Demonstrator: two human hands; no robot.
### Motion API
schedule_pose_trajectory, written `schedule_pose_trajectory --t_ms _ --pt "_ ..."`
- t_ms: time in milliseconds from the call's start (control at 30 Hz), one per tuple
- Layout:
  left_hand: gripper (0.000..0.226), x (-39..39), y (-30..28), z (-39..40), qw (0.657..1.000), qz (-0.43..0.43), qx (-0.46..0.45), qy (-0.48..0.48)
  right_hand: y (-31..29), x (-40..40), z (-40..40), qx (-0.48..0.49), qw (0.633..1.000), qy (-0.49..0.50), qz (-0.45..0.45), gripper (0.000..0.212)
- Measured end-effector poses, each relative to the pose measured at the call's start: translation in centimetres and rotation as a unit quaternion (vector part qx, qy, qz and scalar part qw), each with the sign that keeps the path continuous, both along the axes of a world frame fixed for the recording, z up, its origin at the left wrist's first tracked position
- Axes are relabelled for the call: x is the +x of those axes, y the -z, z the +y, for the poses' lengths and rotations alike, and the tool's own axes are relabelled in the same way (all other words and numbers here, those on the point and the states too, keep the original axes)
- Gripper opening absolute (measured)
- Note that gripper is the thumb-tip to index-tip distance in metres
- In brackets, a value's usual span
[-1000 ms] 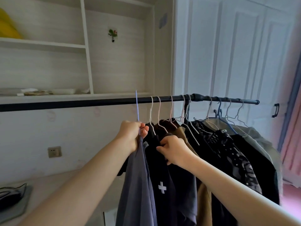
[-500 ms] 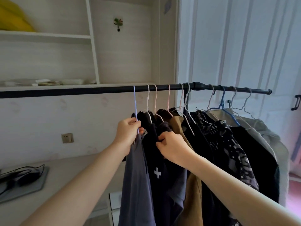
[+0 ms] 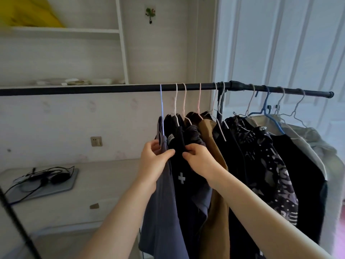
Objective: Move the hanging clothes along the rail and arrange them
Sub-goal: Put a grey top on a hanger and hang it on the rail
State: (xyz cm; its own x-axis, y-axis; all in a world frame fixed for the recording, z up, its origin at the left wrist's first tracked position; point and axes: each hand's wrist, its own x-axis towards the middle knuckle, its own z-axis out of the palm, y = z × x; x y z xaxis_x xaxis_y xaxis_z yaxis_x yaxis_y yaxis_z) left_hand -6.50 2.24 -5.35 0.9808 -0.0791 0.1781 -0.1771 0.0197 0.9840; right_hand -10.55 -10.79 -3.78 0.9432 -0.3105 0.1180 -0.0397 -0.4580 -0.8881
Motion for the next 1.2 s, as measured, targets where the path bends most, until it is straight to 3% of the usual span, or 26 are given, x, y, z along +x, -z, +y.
schedule_pose_trajectory --t_ms 167,300,533,833,1200 --pt "0.044 -0.2 0.4 0.7 0.997 0.018 -0.047 0.06 0.4 -0.5 1.0 0.173 0.985 -0.016 -0.016 0.032" --pt "0.035 -0.6 0.5 1.1 0.979 0.037 -0.137 0.146 1.3 -0.8 1.8 0.278 0.959 -0.038 -0.034 0.033" --pt "0.038 -0.9 -0.2 1.8 0.952 0.05 -0.191 0.234 1.2 -0.6 2.4 0.254 0.961 -0.056 -0.098 0.04" --pt "0.037 -1.0 -1.5 6.3 0.962 0.042 -0.196 0.186 -1.4 -1.7 4.0 0.229 0.952 -0.142 -0.143 0.033" --pt "0.038 -0.3 -1.2 16.1 0.953 0.059 -0.251 0.162 -2.6 -0.2 11.6 0.222 0.948 -0.189 -0.126 0.033"
